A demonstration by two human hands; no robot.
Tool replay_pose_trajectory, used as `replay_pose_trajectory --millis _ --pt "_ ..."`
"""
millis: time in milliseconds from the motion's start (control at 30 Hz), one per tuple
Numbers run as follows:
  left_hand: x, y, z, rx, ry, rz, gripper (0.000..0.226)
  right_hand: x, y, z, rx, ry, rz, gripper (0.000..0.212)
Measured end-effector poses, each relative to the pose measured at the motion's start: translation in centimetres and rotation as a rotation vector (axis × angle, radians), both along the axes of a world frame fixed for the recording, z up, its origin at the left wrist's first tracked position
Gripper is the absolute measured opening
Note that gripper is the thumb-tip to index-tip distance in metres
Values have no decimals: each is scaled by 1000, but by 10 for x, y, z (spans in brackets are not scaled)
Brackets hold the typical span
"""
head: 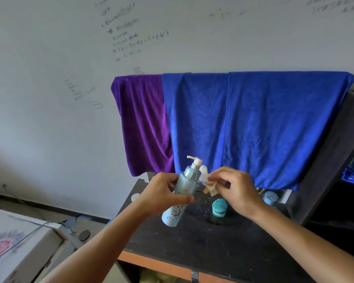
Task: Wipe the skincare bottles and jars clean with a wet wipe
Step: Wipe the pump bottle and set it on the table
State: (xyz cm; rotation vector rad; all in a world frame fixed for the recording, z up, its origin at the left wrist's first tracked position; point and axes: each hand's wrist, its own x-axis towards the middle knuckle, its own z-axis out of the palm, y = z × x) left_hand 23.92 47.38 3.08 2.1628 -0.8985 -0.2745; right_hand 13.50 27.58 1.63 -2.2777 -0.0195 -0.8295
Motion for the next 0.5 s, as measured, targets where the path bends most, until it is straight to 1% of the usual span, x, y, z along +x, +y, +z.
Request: replay_pose_trajectory --millis 67,100,167,200,233,267,333,400,433,467,500 --pt "-2 0 3 125 -231 64 37 -10 2 17 -19 -139 -6 12" --pt "-3 -1 4 209 -338 87 39 -15 6 29 -85 -206 2 10" --pt "-5 -5 5 333 -485 98 41 -20 18 49 -318 -270 -28 14" --pt "-7 -8 5 352 -527 91 41 -18 23 52 -450 -257 -41 18" --pt "-9 -11 5 353 -563 83 41 -15 26 50 -560 -202 -24 20" --pt "-10 -12 4 349 -593 78 43 -10 27 47 -623 -125 16 21" --pt "-11 -13 3 346 -661 78 45 -2 25 40 -622 8 81 16" --pt "-10 -11 1 327 -746 66 40 2 23 44 -562 98 76 10" --pt "-8 -9 -2 291 -810 45 37 2 25 47 -524 140 26 6" --pt "-7 -8 -5 243 -881 31 36 4 27 50 -472 185 -39 9" --pt "-7 -7 -7 210 -931 18 37 6 29 52 -429 212 -112 17"
